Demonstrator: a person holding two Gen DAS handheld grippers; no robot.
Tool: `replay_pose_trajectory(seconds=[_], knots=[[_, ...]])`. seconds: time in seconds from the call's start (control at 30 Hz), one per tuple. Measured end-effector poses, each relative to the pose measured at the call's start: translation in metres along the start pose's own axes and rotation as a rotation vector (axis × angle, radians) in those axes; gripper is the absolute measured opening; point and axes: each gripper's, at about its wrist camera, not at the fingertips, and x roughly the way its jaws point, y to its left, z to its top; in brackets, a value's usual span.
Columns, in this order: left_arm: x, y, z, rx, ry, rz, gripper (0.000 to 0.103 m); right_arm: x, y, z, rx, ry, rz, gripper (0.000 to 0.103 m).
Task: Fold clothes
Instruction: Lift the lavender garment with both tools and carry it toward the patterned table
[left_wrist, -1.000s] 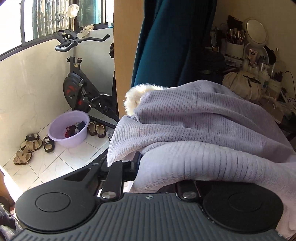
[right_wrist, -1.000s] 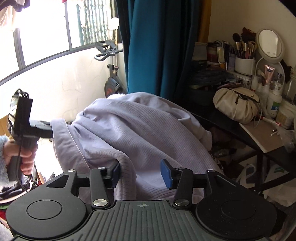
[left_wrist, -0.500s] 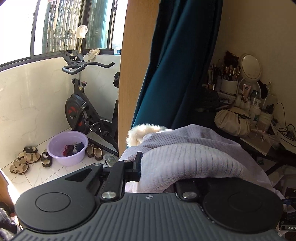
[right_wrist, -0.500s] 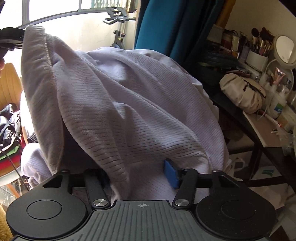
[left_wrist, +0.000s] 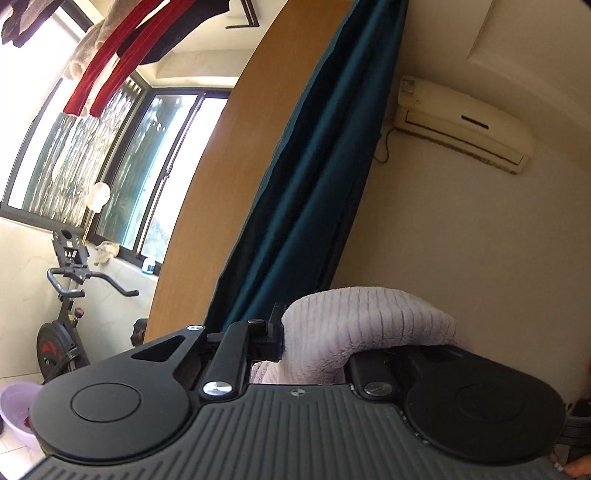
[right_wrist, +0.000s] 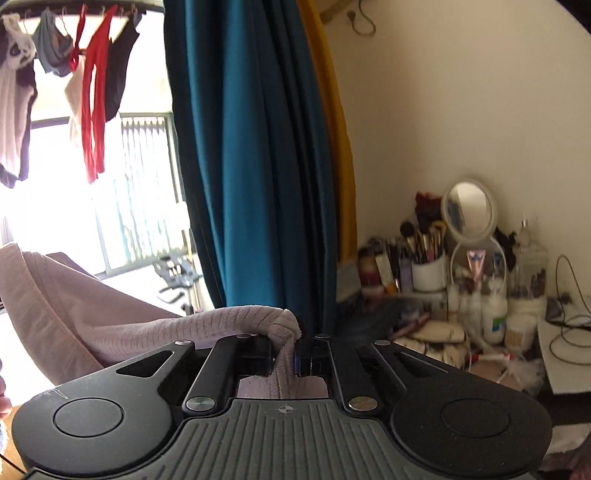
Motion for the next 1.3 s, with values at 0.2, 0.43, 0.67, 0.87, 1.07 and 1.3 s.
replay_pose_trajectory(seconds=[0.2, 0.43, 0.67, 0.87, 1.07, 1.3], knots=[[-0.072, -0.029, 0.068, 0.006, -0.235, -0.146, 0.012, -0.069, 0.055, 0.047, -0.048, -0.176, 0.094, 0.008], [-0.140, -0.043, 0.099, -0.005, -0.400, -0.283, 0.012, -0.132, 0.114, 0.057, -0.066, -0.215, 0.220, 0.008], [-0.146, -0.054, 0.081, -0.065, -0.332, -0.379, 0.012, -0.180, 0.143, 0.034, -0.061, -0.173, 0.118, 0.008], [-0.127, -0.098, 0.066, -0.107, -0.248, -0.505, 0.012, -0.220, 0.129, 0.008, -0.056, -0.150, -0.053, 0.008], [-0.130, -0.179, 0.043, -0.134, -0.217, -0.661, 0.012, -0.286, 0.093, -0.014, -0.018, -0.202, -0.166, 0.008], [-0.140, -0.328, -0.004, -0.167, -0.189, -0.750, 0.012, -0.383, 0.037, -0.039, -0.096, -0.194, -0.203, 0.008]])
